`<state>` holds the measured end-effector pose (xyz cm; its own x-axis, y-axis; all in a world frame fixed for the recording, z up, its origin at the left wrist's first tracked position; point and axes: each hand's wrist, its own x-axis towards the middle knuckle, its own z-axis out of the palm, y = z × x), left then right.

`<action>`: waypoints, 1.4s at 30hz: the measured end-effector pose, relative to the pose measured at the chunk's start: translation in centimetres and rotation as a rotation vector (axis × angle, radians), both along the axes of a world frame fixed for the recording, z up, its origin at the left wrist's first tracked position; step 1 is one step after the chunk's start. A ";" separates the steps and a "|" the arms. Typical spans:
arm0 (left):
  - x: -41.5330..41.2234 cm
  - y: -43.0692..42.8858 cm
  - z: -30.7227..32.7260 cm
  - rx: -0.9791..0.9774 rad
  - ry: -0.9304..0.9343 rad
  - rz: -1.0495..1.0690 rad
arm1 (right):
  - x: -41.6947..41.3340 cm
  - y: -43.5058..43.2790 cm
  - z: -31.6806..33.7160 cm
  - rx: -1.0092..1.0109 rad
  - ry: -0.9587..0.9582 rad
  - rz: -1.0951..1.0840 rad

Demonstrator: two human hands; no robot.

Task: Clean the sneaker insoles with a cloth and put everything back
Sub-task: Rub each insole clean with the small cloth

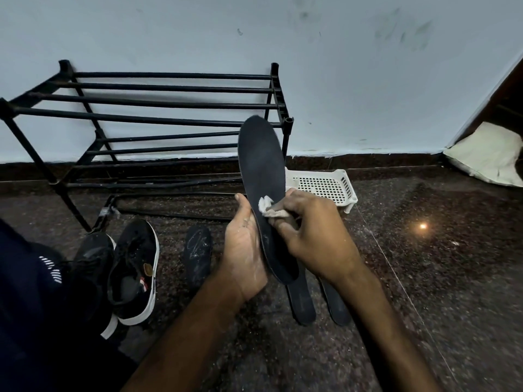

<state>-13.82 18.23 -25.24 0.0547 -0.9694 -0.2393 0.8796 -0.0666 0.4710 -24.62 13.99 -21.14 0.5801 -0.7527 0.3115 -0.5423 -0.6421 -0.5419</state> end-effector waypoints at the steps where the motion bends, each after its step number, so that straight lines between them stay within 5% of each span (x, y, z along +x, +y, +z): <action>1: 0.1 0.0 0.1 -0.005 -0.003 -0.006 | -0.3 0.1 0.4 0.088 0.009 0.094; 4: 0.3 0.1 0.7 -0.047 0.028 -0.066 | -1.1 0.4 1.7 0.286 0.060 0.263; 10: -0.5 -0.1 0.1 0.012 -0.010 -0.021 | 0.3 0.2 0.5 -0.142 0.107 -0.103; 16: 0.5 -0.3 0.1 -0.007 0.021 -0.028 | -1.0 0.5 1.7 0.314 0.106 0.268; 21: -0.8 -0.2 -0.2 0.032 0.049 -0.025 | -0.1 -0.1 0.7 -0.046 0.090 -0.131; 27: 0.1 -0.3 -0.4 0.012 0.069 0.012 | -0.5 0.4 1.6 0.249 0.145 0.181; 33: -1.3 -0.3 -0.7 0.030 0.058 -0.067 | -0.1 0.2 1.0 -0.056 0.076 -0.219; 38: -0.2 -0.4 -0.3 0.032 0.087 -0.009 | -0.5 0.6 1.4 0.316 0.095 0.082; 42: -0.8 -0.2 -0.4 0.038 0.043 -0.080 | -0.9 -0.5 0.6 0.076 0.125 -0.213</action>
